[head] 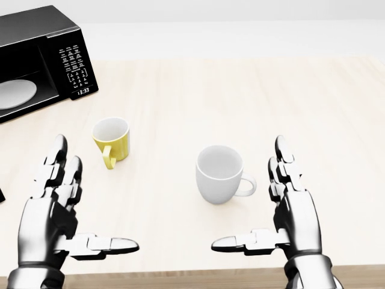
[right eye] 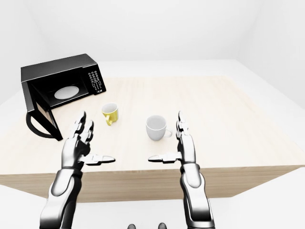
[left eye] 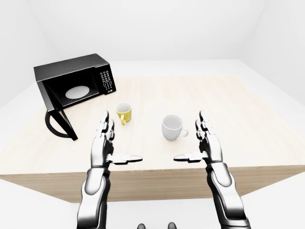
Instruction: Close the microwave.
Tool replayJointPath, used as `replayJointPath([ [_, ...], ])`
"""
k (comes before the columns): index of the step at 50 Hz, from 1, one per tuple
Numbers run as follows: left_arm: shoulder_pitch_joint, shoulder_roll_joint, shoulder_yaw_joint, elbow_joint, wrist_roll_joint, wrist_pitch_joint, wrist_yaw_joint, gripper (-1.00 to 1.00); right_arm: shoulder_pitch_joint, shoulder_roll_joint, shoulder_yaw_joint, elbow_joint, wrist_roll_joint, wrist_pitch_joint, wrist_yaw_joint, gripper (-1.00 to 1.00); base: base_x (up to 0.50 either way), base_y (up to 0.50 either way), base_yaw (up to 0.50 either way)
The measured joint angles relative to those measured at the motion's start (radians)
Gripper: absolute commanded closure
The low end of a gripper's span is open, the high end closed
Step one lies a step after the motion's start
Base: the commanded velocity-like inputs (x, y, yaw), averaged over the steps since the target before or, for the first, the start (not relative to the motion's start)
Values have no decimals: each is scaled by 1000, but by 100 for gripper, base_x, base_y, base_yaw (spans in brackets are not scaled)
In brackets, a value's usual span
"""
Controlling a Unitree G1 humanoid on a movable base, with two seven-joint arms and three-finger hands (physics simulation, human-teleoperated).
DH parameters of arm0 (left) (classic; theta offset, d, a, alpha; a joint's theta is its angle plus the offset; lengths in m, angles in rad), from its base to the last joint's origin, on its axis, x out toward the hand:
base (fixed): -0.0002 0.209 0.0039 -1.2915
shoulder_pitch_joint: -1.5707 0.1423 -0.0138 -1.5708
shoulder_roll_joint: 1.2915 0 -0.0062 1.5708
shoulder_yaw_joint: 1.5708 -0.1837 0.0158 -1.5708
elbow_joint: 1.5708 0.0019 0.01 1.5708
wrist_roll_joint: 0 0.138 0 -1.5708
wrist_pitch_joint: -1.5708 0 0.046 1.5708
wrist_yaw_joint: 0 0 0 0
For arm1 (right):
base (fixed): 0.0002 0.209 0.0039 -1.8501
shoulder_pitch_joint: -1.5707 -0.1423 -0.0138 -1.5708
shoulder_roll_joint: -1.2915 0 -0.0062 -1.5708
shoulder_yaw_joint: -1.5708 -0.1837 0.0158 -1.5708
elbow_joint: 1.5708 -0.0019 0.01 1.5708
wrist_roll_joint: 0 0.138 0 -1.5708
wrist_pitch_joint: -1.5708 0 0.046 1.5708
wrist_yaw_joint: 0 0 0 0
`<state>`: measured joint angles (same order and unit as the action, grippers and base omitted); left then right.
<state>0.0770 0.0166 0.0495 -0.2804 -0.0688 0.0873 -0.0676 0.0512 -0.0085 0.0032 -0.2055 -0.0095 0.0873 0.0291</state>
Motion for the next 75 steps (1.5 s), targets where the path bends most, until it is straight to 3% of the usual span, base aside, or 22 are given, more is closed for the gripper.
replayJointPath([
  [12,76,-10,133,-466,-113,0,-59,-100,85,1,72,-480,-120,0,-24,-100,0,0,0],
  [22,99,-27,210,-653,-166,0,-95,-100,111,-2,104,-685,-174,0,-33,-100,0,0,0],
  [42,119,-43,233,-745,-182,0,-125,-100,128,-2,112,-759,-186,0,-32,-100,0,1,0],
  [75,149,-25,206,-766,-172,0,-137,-100,143,-5,116,-750,-176,0,-11,-100,0,50,0],
])
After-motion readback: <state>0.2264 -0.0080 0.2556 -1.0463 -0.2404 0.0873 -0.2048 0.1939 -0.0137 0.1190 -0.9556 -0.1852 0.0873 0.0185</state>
